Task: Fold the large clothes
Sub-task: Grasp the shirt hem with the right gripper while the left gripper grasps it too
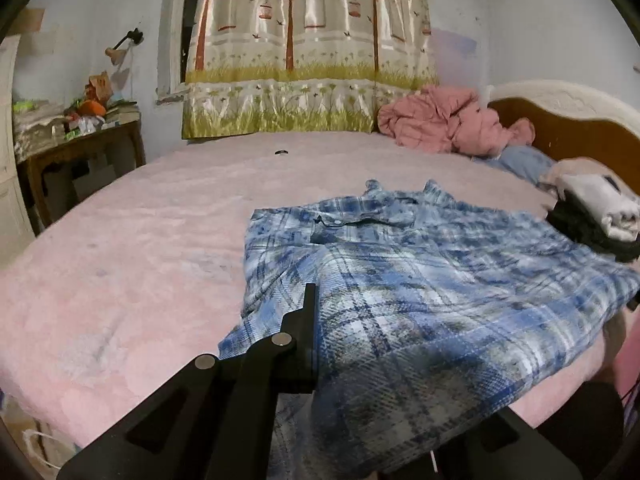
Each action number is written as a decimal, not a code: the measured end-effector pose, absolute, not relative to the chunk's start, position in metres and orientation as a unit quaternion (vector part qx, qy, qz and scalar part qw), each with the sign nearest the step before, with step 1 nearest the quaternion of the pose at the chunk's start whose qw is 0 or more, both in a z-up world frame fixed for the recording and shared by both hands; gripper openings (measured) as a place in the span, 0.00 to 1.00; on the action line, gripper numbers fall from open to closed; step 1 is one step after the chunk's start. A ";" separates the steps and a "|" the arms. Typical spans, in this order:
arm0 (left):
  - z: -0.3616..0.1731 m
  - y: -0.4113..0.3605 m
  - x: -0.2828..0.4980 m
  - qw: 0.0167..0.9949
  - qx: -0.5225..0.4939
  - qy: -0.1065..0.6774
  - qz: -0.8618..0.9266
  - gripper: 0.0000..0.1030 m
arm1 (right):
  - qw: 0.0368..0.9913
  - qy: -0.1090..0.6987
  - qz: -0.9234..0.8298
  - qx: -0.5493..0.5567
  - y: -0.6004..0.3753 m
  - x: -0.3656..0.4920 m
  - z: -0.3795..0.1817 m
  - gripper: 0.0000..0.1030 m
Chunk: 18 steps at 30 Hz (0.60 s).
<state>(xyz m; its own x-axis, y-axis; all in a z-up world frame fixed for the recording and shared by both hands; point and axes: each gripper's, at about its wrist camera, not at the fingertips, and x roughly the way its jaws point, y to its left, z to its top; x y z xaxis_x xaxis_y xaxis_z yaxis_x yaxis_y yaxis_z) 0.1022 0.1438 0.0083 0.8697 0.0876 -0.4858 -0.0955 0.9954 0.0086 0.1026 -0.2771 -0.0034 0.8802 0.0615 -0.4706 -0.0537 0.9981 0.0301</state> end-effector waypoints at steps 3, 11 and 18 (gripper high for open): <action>0.012 0.146 0.123 0.961 -0.002 0.271 0.045 0.08 | 0.968 0.249 0.028 -0.006 -0.282 0.114 0.000 0.12; 0.049 0.139 0.243 0.949 0.071 0.303 0.050 0.09 | 0.967 0.251 0.045 -0.015 -0.276 0.233 0.052 0.12; 0.011 0.168 0.360 0.908 0.031 0.418 0.000 0.06 | 0.921 0.372 0.113 -0.004 -0.267 0.369 0.024 0.12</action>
<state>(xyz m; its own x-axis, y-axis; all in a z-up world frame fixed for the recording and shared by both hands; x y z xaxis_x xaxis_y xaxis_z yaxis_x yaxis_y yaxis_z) 0.3602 0.1677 0.0106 0.6501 0.0264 -0.7594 0.0259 0.9980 0.0569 0.3688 -0.2666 0.0238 0.6976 0.2046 -0.6866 -0.2105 0.9746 0.0766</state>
